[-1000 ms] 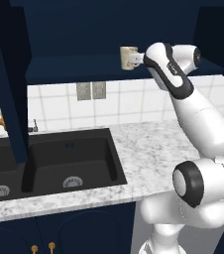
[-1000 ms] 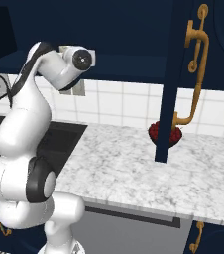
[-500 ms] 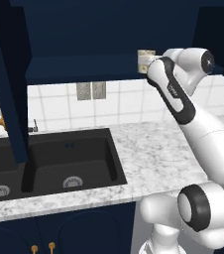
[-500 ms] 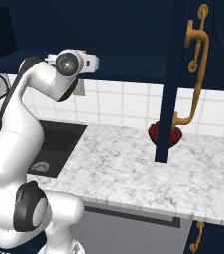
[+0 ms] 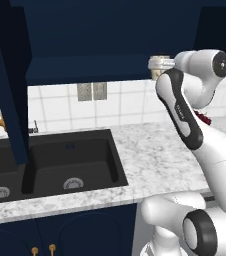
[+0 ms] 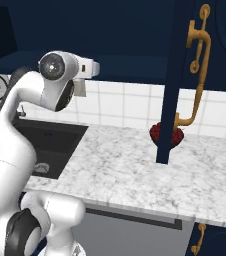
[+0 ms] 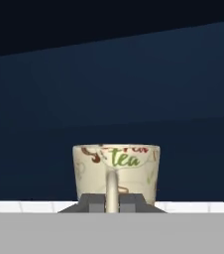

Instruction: Gather all objects into one cabinet and sort the glasses and bowls to opposite sides.

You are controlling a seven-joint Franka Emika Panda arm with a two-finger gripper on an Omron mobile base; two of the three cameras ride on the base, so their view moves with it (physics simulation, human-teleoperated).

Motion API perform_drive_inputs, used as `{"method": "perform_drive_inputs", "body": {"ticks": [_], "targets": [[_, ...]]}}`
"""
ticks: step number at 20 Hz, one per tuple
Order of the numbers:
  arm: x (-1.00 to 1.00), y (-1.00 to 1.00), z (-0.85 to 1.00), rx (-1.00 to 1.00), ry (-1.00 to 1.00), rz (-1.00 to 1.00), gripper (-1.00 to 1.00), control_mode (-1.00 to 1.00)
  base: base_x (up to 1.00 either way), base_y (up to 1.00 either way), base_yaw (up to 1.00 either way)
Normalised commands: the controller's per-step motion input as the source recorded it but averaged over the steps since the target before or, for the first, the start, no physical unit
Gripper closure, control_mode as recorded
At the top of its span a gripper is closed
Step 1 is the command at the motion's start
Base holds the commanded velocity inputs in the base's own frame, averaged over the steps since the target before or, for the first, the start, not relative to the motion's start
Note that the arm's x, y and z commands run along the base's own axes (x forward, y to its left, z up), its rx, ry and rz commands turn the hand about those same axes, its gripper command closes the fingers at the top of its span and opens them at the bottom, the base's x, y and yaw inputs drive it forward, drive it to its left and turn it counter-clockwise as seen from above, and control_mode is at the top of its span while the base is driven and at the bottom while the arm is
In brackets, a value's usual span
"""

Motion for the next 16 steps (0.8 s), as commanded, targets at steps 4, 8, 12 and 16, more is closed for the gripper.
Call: {"method": "perform_drive_inputs", "body": {"ticks": [4, 8, 12, 16], "targets": [[-0.81, -0.31, 0.00, 0.00, 0.01, -0.01, 1.00, -1.00, 0.00, 0.00, 0.00], [-0.86, -0.06, -0.05, -0.06, 0.10, -0.04, 1.00, -1.00, 0.00, 0.00, 0.00], [-0.66, 0.00, 0.00, -0.06, 0.18, -0.04, 1.00, -1.00, 0.00, 0.00, 0.00], [-0.58, 0.00, -0.12, -0.05, 0.14, -0.01, 1.00, -1.00, 0.00, 0.00, 0.00]]}}
